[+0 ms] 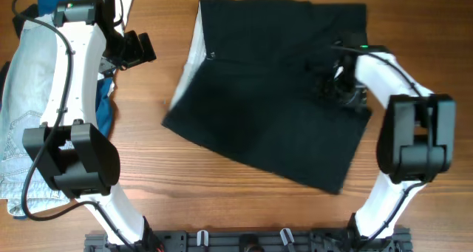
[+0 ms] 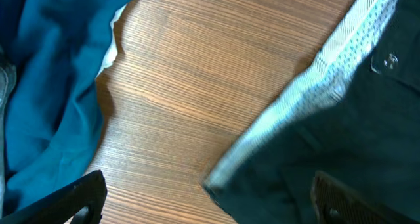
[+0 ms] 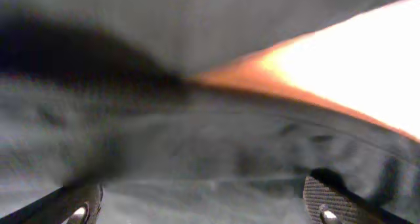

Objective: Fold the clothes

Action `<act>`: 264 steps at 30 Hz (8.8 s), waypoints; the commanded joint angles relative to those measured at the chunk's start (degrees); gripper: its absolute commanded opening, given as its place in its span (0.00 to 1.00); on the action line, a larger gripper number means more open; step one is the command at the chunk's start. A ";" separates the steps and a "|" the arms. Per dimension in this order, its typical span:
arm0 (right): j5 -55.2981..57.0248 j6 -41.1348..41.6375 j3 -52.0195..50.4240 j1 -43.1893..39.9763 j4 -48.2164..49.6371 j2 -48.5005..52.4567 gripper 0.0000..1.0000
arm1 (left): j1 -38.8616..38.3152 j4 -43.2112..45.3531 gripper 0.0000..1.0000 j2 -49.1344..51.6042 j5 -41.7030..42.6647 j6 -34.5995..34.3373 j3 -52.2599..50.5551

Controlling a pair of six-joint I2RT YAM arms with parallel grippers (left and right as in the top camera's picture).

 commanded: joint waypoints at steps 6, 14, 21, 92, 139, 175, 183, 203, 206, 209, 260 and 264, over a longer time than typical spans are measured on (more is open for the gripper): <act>-3.89 -10.73 -0.90 -4.02 24.72 6.56 0.99 | -4.20 3.39 1.00 0.85 3.13 0.79 -1.29; -10.58 -8.07 20.90 -3.89 -4.70 0.92 1.00 | -9.07 7.48 0.99 1.11 3.08 0.98 -7.82; -4.87 0.66 22.56 -3.89 -23.89 -22.60 1.00 | -14.43 -0.72 0.96 0.48 3.08 -14.84 -8.96; 2.99 30.12 -35.67 0.48 1.20 -26.27 0.04 | -15.06 26.95 0.04 -3.69 1.79 -37.94 -38.25; -7.48 -10.36 12.92 -5.53 4.59 -10.95 0.04 | -29.42 33.22 0.04 -15.58 -28.65 -40.22 -38.32; -10.54 -19.45 13.22 -2.56 13.42 -4.28 1.00 | -10.67 55.69 1.00 -3.28 9.53 3.82 -36.30; -10.27 -16.31 13.22 -2.49 12.00 -4.28 1.00 | -8.48 60.70 1.00 4.28 13.00 3.93 -36.30; -14.12 -9.38 13.22 -2.49 10.86 -4.28 0.40 | -4.31 55.23 0.04 -2.93 14.56 0.74 -36.28; -16.22 -8.98 13.03 -2.03 11.23 -4.26 0.04 | -2.99 49.18 0.04 -10.97 14.58 2.36 -35.54; -16.59 -8.96 10.86 -0.33 13.73 -4.20 0.04 | -3.17 41.07 0.04 -16.11 12.02 4.02 -33.03; -29.79 -8.74 12.09 -9.62 12.39 -5.03 0.93 | -28.44 45.92 1.00 -1.95 12.46 -16.28 -17.38; -23.28 -11.80 12.09 -3.89 10.49 -1.73 1.00 | -19.87 32.04 1.00 -9.03 4.72 -16.24 -17.38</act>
